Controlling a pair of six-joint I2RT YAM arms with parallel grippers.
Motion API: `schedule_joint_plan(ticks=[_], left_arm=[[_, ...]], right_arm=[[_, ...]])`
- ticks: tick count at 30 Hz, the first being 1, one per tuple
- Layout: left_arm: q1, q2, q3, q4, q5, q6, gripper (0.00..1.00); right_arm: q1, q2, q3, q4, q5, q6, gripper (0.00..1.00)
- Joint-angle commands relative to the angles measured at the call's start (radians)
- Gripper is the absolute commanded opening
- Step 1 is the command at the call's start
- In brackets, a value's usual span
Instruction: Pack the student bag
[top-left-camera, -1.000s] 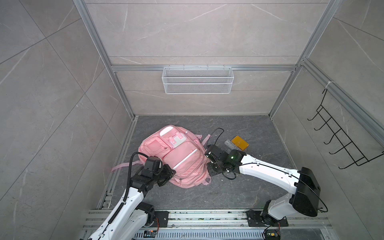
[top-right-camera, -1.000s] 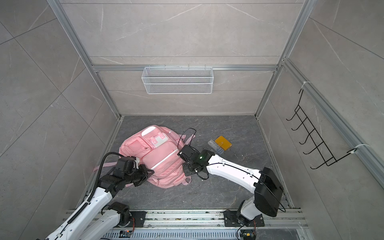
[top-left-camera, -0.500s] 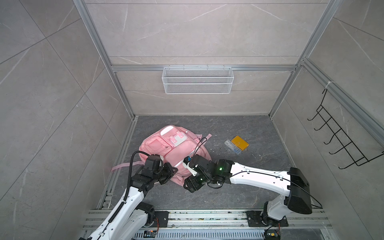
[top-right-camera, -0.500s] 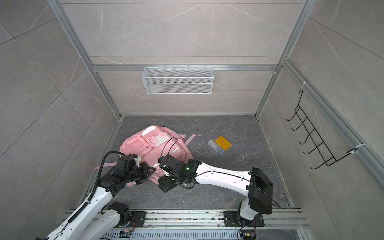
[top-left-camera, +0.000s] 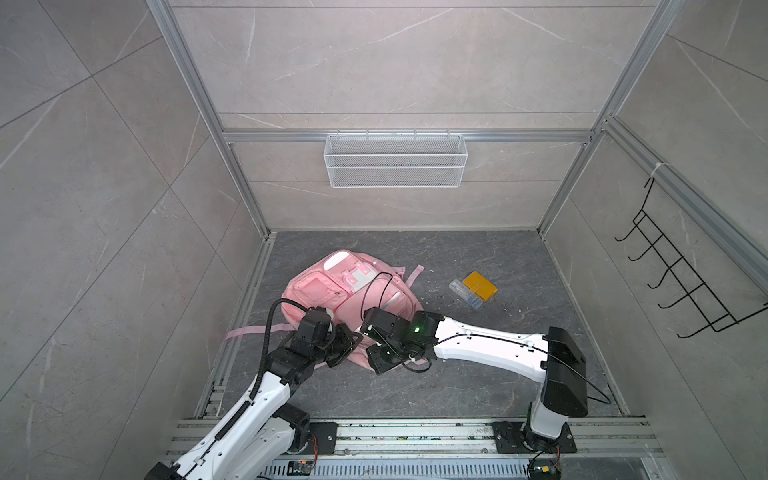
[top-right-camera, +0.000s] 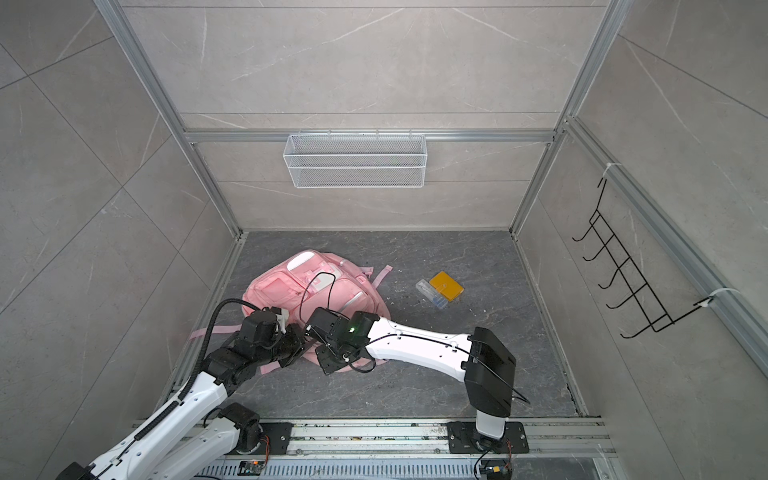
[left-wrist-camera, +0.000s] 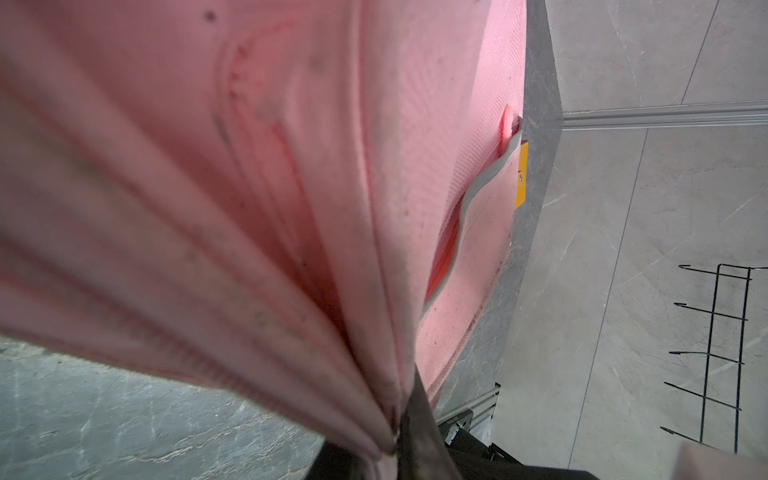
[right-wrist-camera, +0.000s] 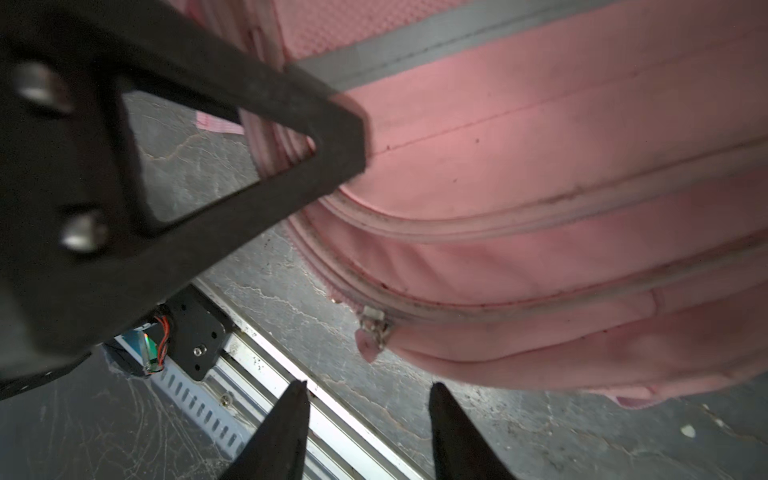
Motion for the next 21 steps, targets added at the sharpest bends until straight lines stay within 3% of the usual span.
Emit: schedule_joint_plan(ticks=[1, 6, 21], left_arm=[[-0.016, -0.005, 0.068, 0.131, 0.042, 0.012, 0.0], [-0.034, 0.015, 0.069, 0.152, 0.044, 0.002, 0.0], [-0.051, 0.021, 0.075, 0.177, 0.048, 0.002, 0.0]], right_arm=[[-0.007, 0.036, 0.035, -0.071, 0.039, 0.016, 0.49], [-0.017, 0.043, 0.029, -0.051, 0.036, 0.013, 0.4], [-0.048, 0.078, 0.0, 0.058, 0.008, -0.029, 0.38]])
